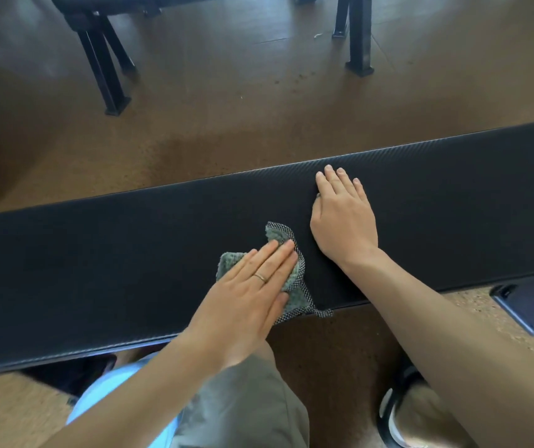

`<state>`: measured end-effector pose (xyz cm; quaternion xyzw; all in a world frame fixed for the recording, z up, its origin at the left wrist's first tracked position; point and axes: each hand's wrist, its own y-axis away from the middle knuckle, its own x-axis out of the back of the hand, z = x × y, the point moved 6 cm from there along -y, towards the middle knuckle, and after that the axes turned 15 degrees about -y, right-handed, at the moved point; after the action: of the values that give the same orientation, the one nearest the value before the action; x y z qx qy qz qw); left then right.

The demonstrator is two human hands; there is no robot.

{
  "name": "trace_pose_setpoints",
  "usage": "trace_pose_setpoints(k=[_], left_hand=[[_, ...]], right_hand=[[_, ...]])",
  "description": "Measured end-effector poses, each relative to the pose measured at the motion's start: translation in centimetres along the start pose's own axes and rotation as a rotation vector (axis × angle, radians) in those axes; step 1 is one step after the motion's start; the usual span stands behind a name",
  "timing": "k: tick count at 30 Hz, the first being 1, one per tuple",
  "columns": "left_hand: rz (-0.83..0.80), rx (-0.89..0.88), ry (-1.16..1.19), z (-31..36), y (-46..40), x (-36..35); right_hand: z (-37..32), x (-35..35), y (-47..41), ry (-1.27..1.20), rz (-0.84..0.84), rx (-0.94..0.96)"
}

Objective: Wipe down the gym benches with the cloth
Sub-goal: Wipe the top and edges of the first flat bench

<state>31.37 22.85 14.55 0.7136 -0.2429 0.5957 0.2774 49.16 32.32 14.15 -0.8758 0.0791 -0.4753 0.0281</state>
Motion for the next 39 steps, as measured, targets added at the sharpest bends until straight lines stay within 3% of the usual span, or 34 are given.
trace_pose_setpoints(k=[7, 10, 17, 27, 32, 39], left_hand=[[0.012, 0.186, 0.094, -4.3, -7.8, 0.2], [0.012, 0.234, 0.099, -4.5, -9.3, -0.1], [0.033, 0.256, 0.110, -4.5, -8.8, 0.1], [0.039, 0.308, 0.096, -3.9, -8.7, 0.2], [0.086, 0.369, 0.063, 0.0, -4.0, -0.1], [0.358, 0.761, -0.028, 6.8, 0.9, -0.8]], right_hand=[[0.8, 0.9, 2.3, 0.069, -0.066, 0.023], [2.7, 2.6, 5.1, 0.087, -0.035, -0.061], [3.1, 3.0, 6.3, 0.126, -0.002, -0.126], [2.6, 3.9, 6.7, 0.075, 0.077, -0.032], [3.1, 3.4, 7.1, 0.116, -0.031, 0.005], [3.2, 3.4, 6.6, 0.114, -0.036, 0.045]])
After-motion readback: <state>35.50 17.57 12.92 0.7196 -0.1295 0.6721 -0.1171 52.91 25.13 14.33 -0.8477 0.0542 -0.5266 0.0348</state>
